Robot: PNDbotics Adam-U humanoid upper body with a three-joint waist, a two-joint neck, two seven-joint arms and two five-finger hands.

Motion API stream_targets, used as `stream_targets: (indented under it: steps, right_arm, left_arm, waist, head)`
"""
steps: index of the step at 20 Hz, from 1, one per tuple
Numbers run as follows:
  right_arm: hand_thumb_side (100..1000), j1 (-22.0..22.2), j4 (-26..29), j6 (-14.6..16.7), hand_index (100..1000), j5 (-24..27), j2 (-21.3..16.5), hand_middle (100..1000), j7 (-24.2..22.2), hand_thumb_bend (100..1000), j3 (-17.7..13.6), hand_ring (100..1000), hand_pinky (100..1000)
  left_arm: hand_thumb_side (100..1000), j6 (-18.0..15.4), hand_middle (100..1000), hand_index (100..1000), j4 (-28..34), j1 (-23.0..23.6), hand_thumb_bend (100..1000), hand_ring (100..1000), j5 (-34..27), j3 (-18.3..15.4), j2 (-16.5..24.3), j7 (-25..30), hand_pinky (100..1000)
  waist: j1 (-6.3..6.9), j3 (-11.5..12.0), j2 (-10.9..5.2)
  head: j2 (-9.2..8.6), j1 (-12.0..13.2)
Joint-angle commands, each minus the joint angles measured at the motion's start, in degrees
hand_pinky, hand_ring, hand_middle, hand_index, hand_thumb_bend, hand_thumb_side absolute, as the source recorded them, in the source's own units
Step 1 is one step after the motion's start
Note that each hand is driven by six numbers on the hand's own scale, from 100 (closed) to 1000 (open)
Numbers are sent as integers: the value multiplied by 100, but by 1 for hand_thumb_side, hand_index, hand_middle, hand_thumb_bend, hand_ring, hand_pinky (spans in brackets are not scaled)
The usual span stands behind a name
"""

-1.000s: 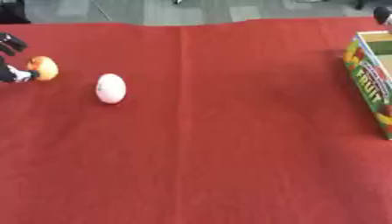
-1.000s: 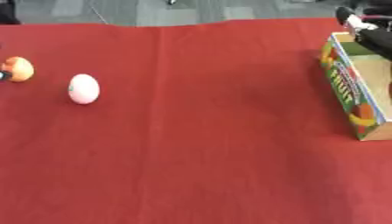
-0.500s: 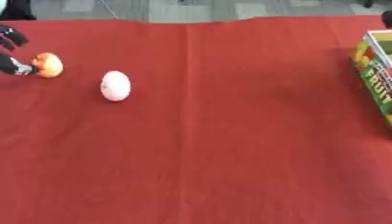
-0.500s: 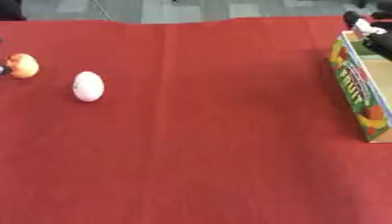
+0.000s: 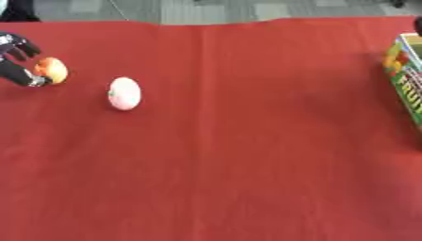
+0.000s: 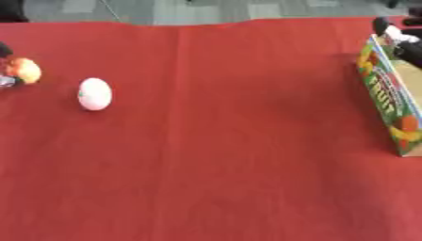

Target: Pick up the objects with one hand, pass them to the other hand, and then place them into the box on the other side of the table.

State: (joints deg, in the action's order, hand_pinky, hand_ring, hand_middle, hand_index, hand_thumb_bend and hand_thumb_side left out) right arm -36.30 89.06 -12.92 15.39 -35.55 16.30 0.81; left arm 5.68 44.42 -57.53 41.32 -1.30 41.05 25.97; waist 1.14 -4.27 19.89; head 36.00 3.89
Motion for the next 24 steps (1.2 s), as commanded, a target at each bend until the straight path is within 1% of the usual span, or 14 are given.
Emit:
stream_targets:
  steps: [1, 2, 4, 6, 7, 11, 13, 19, 24]
  right_arm:
    - [292, -92, 116, 4, 768, -35, -122, 691, -24, 525, -24, 782, 778]
    - [291, -90, 117, 5, 768, -33, -120, 691, -25, 525, -25, 782, 778]
    - [291, -83, 118, 8, 768, -28, -119, 691, -24, 525, -31, 782, 779]
    - [292, -73, 117, 11, 768, -21, -123, 691, -19, 523, -38, 782, 779]
    - [294, -68, 115, 12, 768, -18, -124, 691, -17, 518, -40, 783, 779]
    - [308, -44, 103, 12, 769, -17, -129, 691, -3, 489, -46, 783, 779]
    - [311, -32, 101, 17, 769, -8, -135, 691, 2, 483, -53, 783, 779]
    - [312, 19, 92, 28, 769, 11, -173, 691, -14, 479, -55, 784, 779]
    - [313, 73, 87, 41, 769, 29, -209, 690, -15, 474, -68, 784, 779]
  left_arm:
    - [140, 17, 761, 795, 7, -91, 404, 815, 55, -62, 125, -57, 801]
    - [140, 23, 761, 794, -8, -87, 401, 815, 62, -64, 123, -52, 801]
    - [131, 36, 752, 748, -44, -74, 343, 809, 91, -54, 120, -3, 797]
    - [132, 50, 745, 729, -71, -72, 322, 804, 123, -50, 113, 83, 795]
    - [134, 46, 727, 693, -73, -71, 284, 796, 137, -47, 110, 123, 791]
    - [121, 46, 687, 558, -40, -68, 226, 777, 237, -43, 108, 110, 773]
    - [115, 26, 673, 530, -5, -66, 212, 767, 291, -33, 106, 43, 764]
    - [106, -120, 641, 504, 256, -16, 214, 746, 269, 21, 140, -215, 747]
    - [100, -345, 625, 496, 765, 153, 222, 732, -60, 193, 287, -269, 742]
  waist:
    - [71, -20, -16]
    - [72, -26, -13]
    - [72, -36, -10]
    - [71, -37, -13]
    - [71, -35, -16]
    - [68, -23, -39]
    - [66, -14, -60]
    - [49, 46, -179]
    - [32, 145, -316]
  head:
    - [-109, 72]
    - [-117, 88]
    - [-114, 93]
    - [-96, 89]
    - [-87, 87]
    - [-61, 86]
    - [-45, 99]
    - [23, 91]
    - [79, -64]
